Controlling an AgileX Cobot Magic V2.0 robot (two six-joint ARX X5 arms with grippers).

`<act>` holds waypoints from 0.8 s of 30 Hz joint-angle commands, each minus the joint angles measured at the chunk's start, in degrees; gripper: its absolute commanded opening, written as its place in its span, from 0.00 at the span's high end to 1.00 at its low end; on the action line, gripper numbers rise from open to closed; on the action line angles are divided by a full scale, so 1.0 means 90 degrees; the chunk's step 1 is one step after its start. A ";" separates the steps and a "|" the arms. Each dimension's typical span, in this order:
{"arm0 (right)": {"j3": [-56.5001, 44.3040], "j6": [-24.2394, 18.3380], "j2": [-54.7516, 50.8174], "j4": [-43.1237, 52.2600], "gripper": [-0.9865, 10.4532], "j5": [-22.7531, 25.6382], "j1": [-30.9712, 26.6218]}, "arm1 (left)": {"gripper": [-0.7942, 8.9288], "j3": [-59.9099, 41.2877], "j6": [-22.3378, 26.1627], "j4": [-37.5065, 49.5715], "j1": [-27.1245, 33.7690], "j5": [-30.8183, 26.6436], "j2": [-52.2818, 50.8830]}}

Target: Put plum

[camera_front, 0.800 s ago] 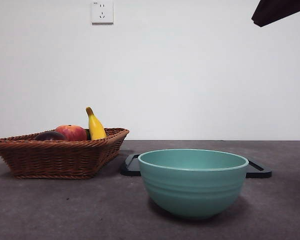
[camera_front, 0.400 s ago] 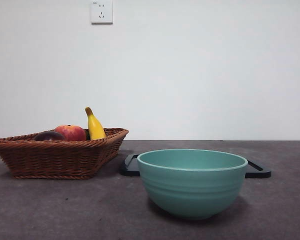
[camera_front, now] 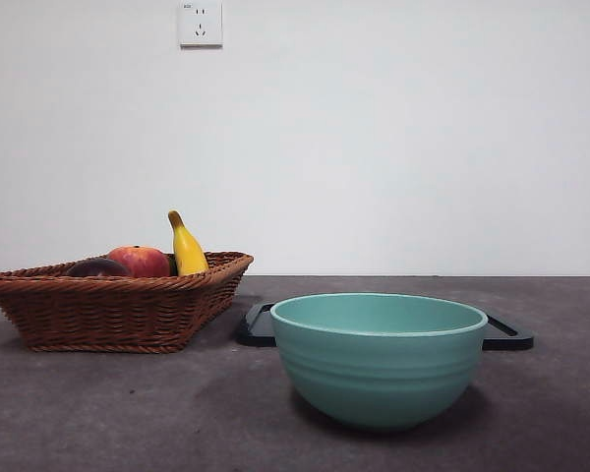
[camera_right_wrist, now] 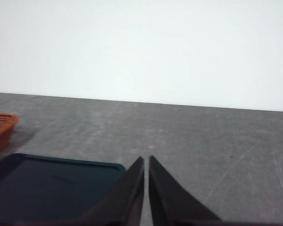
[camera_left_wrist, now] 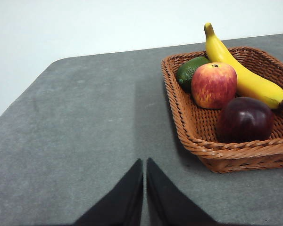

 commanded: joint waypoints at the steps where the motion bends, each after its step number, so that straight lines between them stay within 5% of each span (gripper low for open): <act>1: -0.0527 -0.0068 -0.0359 0.0418 0.91 0.0121 -0.0073 | 0.91 -0.0131 -0.0032 -0.0036 0.0015 -0.0012 -0.0007; 24: -0.1571 0.0136 -0.0930 -0.0396 0.91 0.0333 -0.0066 | 0.91 -0.0131 -0.0032 -0.0039 0.0015 -0.0012 -0.0007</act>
